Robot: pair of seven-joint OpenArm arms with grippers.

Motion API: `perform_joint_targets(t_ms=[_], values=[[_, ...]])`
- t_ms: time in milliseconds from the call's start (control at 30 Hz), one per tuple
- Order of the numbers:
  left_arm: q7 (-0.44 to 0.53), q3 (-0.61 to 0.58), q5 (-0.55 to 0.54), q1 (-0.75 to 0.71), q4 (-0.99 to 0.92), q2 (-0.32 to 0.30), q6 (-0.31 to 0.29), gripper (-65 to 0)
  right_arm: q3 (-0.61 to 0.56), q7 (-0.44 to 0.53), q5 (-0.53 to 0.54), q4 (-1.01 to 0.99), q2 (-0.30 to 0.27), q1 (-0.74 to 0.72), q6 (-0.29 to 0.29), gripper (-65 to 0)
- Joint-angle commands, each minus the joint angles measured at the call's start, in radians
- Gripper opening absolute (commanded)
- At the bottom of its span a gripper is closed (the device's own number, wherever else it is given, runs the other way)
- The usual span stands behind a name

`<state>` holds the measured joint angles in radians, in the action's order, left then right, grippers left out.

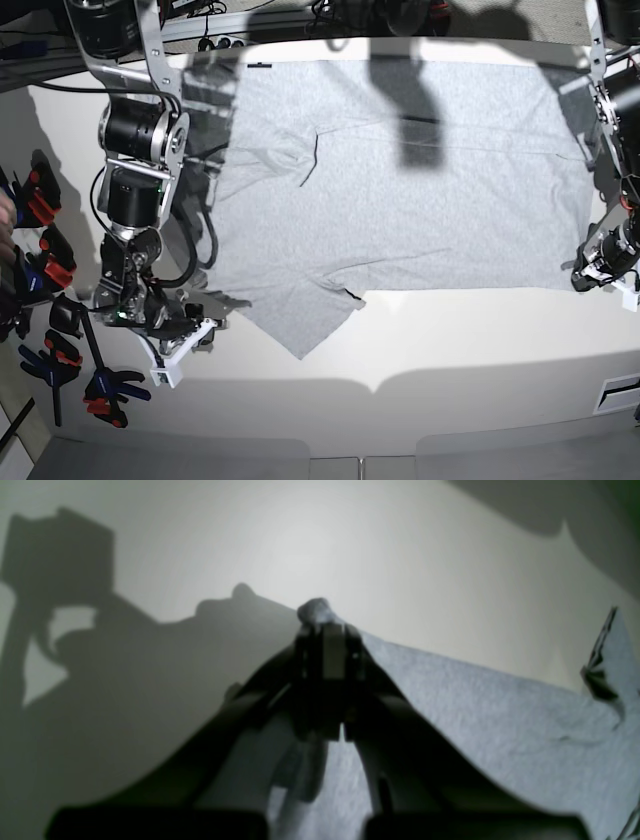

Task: Fold the T-shirt properly
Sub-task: 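Grasp the shirt side edge with the right gripper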

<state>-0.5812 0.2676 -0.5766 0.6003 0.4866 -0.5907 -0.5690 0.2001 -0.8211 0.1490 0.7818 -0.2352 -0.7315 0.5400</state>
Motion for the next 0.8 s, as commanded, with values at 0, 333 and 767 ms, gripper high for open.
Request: perform_joint_targets(t_ms=[0, 333, 767], values=[[0.020, 0.001, -0.019, 0.031, 0.034, -0.022, -0.008, -65.0, 0.002, 0.013, 0.029, 0.054, -0.009, -0.041, 0.019, -65.0], [-0.108, 0.001, -0.119, 0.020, 0.083, -0.022, -0.090, -65.0, 0.002, -0.099, 0.071, 0.373, -0.008, 0.104, 0.021, -65.0], [-0.107, 0.001, -0.211, -0.119, 0.096, -0.023, -0.117, -65.0, 0.003, -0.047, 0.070, 0.507, -0.005, 0.286, 0.015, -65.0]])
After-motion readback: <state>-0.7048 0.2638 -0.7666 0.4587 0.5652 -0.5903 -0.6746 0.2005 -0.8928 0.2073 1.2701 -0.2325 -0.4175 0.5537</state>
